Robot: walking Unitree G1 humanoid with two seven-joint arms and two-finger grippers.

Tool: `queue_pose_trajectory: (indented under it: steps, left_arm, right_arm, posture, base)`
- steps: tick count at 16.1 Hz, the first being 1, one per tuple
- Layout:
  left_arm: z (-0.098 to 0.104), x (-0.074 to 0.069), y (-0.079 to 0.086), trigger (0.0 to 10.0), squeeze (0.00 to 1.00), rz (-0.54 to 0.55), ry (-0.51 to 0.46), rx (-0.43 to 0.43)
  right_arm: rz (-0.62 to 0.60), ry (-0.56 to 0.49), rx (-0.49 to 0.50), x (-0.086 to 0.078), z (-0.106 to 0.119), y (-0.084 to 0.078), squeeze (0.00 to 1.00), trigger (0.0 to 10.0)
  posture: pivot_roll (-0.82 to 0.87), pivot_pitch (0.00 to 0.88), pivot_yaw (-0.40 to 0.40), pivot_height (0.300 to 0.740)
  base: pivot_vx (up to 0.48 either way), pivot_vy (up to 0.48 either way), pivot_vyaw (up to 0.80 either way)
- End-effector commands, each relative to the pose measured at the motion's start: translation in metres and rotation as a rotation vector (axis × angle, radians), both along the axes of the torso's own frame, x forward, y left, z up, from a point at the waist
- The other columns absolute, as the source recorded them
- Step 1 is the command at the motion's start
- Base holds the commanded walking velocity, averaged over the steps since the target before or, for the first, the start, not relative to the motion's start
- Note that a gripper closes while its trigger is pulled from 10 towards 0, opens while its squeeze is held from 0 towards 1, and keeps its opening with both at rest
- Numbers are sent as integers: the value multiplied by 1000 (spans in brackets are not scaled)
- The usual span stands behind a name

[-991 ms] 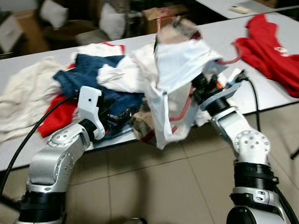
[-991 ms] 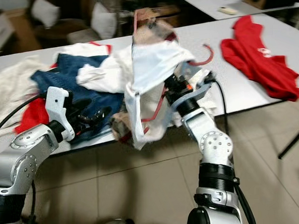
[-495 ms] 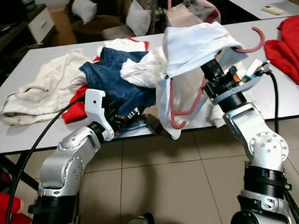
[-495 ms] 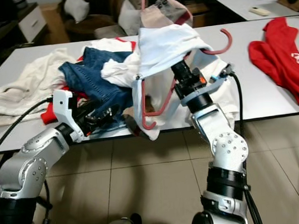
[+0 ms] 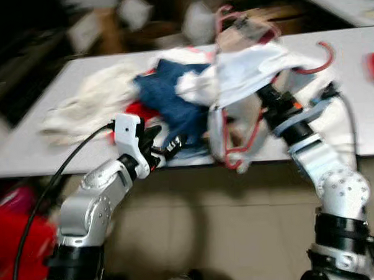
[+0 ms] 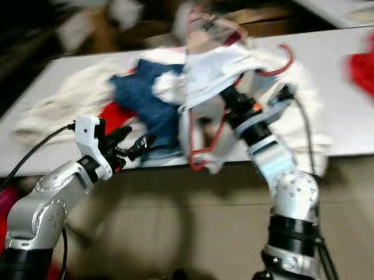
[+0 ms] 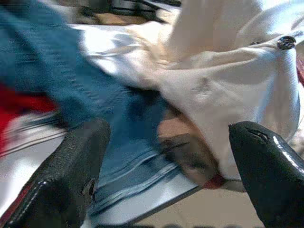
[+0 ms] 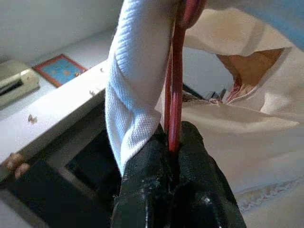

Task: Hang hanger

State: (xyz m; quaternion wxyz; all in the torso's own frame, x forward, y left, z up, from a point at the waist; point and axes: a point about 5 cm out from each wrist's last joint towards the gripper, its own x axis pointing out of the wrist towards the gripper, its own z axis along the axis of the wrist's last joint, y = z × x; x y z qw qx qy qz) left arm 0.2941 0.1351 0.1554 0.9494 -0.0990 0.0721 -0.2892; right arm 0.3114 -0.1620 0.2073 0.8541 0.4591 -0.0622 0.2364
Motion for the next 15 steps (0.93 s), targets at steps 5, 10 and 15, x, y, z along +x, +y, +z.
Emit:
queue_pose_trajectory:
  steps: [5,10,15]
  left_arm:
    - [10,2,22,10000,0,143,-68,69]
    - [5,-7,27,10000,0,123,-72,114]
    - [0,-9,25,10000,0,221,-132,193]
  right_arm:
    - [-113,-498,-103,-26,133,-16,0,10000]
    - [-82,-262,-438,-47,68,-4,0,10000]
    - [-162,23,-536,-57,-3,-13,0,10000]
  posture:
    - [-72,0,104,740]
    - [-67,0,106,740]
    - [-75,0,92,740]
  base:
    - [0,0,640]
    - [0,0,649]
    - [0,0,663]
